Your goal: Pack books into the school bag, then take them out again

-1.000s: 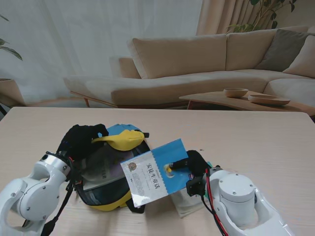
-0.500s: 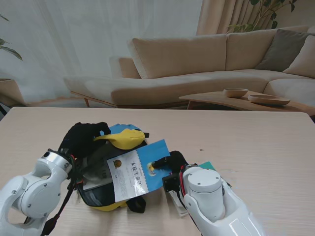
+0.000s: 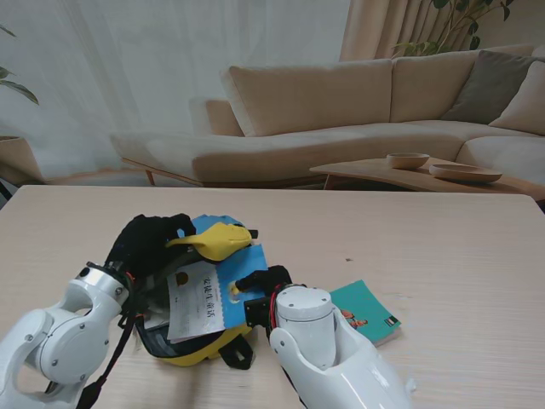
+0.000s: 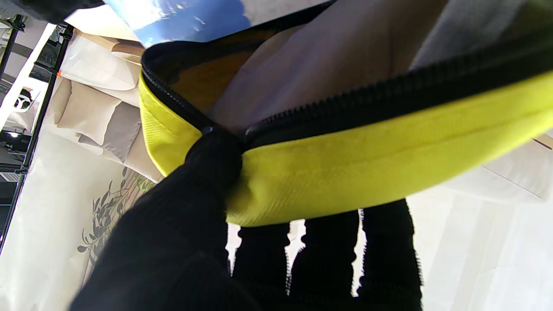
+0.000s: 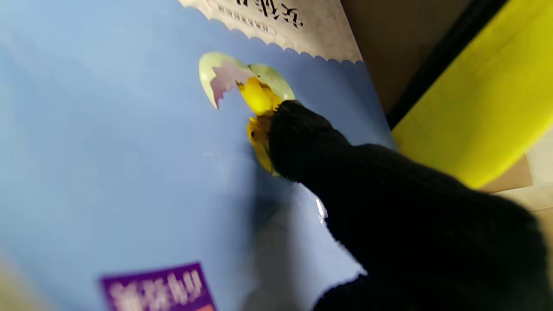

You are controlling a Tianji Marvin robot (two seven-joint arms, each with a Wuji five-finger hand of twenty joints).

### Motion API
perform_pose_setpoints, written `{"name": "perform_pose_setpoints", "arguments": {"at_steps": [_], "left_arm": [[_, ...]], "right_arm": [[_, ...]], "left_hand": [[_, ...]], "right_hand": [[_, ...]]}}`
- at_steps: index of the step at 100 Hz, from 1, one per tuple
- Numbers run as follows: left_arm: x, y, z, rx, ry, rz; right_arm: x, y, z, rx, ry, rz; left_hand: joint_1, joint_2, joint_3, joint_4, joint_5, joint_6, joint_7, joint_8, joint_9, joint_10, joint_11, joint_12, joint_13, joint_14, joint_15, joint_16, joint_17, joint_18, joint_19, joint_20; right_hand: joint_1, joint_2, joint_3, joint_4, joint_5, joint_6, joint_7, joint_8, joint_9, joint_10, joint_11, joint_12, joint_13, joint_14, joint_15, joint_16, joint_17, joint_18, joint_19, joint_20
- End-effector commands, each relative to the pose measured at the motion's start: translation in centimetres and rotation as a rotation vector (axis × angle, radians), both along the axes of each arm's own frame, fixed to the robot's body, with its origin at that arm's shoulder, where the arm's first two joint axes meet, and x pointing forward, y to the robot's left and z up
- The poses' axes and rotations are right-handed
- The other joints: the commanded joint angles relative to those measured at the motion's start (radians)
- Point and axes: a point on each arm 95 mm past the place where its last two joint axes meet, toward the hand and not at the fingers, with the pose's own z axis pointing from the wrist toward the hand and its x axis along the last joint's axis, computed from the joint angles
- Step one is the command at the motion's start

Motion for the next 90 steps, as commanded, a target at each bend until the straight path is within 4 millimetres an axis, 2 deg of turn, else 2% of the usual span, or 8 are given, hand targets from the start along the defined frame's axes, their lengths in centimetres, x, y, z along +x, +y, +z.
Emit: {"name": "perform_pose_setpoints", "arguments": {"at_steps": [1, 50, 51, 63, 65, 69, 71, 90], "left_arm": [[-0.7, -0.6, 0.4, -0.007, 0.002, -0.021], [-2.0, -0.2, 0.2, 0.017, -0.003, -0.037], [-2.0, -0.2, 0.2, 0.018, -0.003, -0.038], [-2.1, -0.2, 0.2, 0.02, -0.005, -0.044], [-2.1, -0.2, 0.2, 0.022, -0.004, -0.045], [-2.2, -0.2, 0.2, 0.025, -0.001, -0.048], [-2.2, -0.2, 0.2, 0.027, 0.0, -0.049], [-2.2, -0.3, 0.1, 0.03, 0.007, -0.057]], "right_arm": [[0.0, 1.7, 0.6, 0.038, 0.001, 0.023], [2.2, 5.0, 0.2, 0.034, 0.06, -0.054], [2.2, 5.0, 0.1, 0.034, 0.061, -0.055], [2.6, 5.6, 0.0, 0.038, 0.07, -0.066], [2.6, 5.7, 0.0, 0.04, 0.072, -0.068], [2.7, 5.8, 0.1, 0.042, 0.075, -0.07], [2.7, 5.9, 0.1, 0.041, 0.075, -0.07], [3.0, 6.7, 0.2, 0.03, 0.074, -0.065]], "left_hand": [[0.08, 0.088, 0.006, -0.006, -0.007, -0.044, 0.097, 0.065, -0.002, -0.032, 0.052, -0.006, -0.012, 0.032, 0.018, 0.011, -0.024, 0.028, 0.041, 0.019], [0.102, 0.106, -0.039, 0.002, -0.009, -0.05, 0.089, 0.085, -0.014, -0.039, 0.044, 0.007, -0.033, 0.034, 0.006, 0.018, -0.044, 0.027, 0.03, 0.012], [0.103, 0.106, -0.04, 0.003, -0.01, -0.051, 0.088, 0.086, -0.017, -0.016, 0.042, 0.006, -0.033, 0.034, 0.006, 0.018, -0.044, 0.027, 0.03, 0.012], [0.109, 0.107, -0.052, 0.006, -0.008, -0.052, 0.085, 0.091, -0.021, 0.006, 0.04, 0.007, -0.035, 0.034, 0.004, 0.02, -0.046, 0.026, 0.028, 0.01], [0.11, 0.108, -0.053, 0.007, -0.008, -0.054, 0.085, 0.091, -0.016, -0.026, 0.043, 0.009, -0.035, 0.034, 0.004, 0.021, -0.046, 0.026, 0.028, 0.01], [0.111, 0.11, -0.055, 0.007, -0.008, -0.053, 0.084, 0.092, -0.02, 0.006, 0.04, 0.008, -0.035, 0.035, 0.003, 0.021, -0.047, 0.026, 0.028, 0.009], [0.111, 0.111, -0.057, 0.007, -0.01, -0.054, 0.083, 0.093, -0.02, -0.016, 0.041, 0.009, -0.036, 0.035, 0.003, 0.022, -0.047, 0.026, 0.028, 0.009], [0.115, 0.112, -0.065, 0.009, -0.01, -0.054, 0.081, 0.096, -0.019, 0.006, 0.04, 0.009, -0.037, 0.035, 0.002, 0.024, -0.05, 0.027, 0.026, 0.008]], "right_hand": [[0.134, 0.116, 0.132, 0.059, 0.113, -0.153, 0.182, 0.025, 0.028, 0.012, 0.02, -0.014, 0.099, 0.004, 0.022, -0.005, 0.025, 0.023, 0.039, -0.013], [0.133, 0.132, 0.12, 0.049, 0.096, -0.153, 0.181, 0.014, 0.013, 0.011, 0.022, -0.027, 0.097, 0.002, -0.003, -0.015, 0.015, 0.012, 0.031, -0.018], [0.132, 0.132, 0.12, 0.049, 0.096, -0.153, 0.181, 0.014, 0.013, 0.011, 0.023, -0.027, 0.097, 0.003, -0.004, -0.016, 0.014, 0.012, 0.03, -0.019], [0.13, 0.14, 0.114, 0.045, 0.086, -0.152, 0.178, 0.007, 0.007, 0.01, 0.02, -0.034, 0.097, 0.001, -0.016, -0.021, 0.008, 0.008, 0.025, -0.021], [0.13, 0.141, 0.113, 0.045, 0.085, -0.151, 0.177, 0.005, 0.007, 0.011, 0.019, -0.035, 0.096, 0.003, -0.019, -0.022, 0.008, 0.008, 0.025, -0.021], [0.129, 0.142, 0.111, 0.044, 0.083, -0.149, 0.177, 0.002, 0.005, 0.012, 0.018, -0.037, 0.094, 0.002, -0.023, -0.023, 0.007, 0.007, 0.024, -0.021], [0.13, 0.143, 0.111, 0.044, 0.082, -0.149, 0.176, 0.0, 0.004, 0.012, 0.017, -0.039, 0.093, 0.002, -0.025, -0.024, 0.006, 0.006, 0.024, -0.021], [0.121, 0.162, 0.093, 0.031, 0.047, -0.129, 0.177, -0.117, 0.002, 0.02, -0.025, -0.087, 0.083, 0.008, -0.089, -0.044, 0.004, -0.021, 0.008, -0.03]]}}
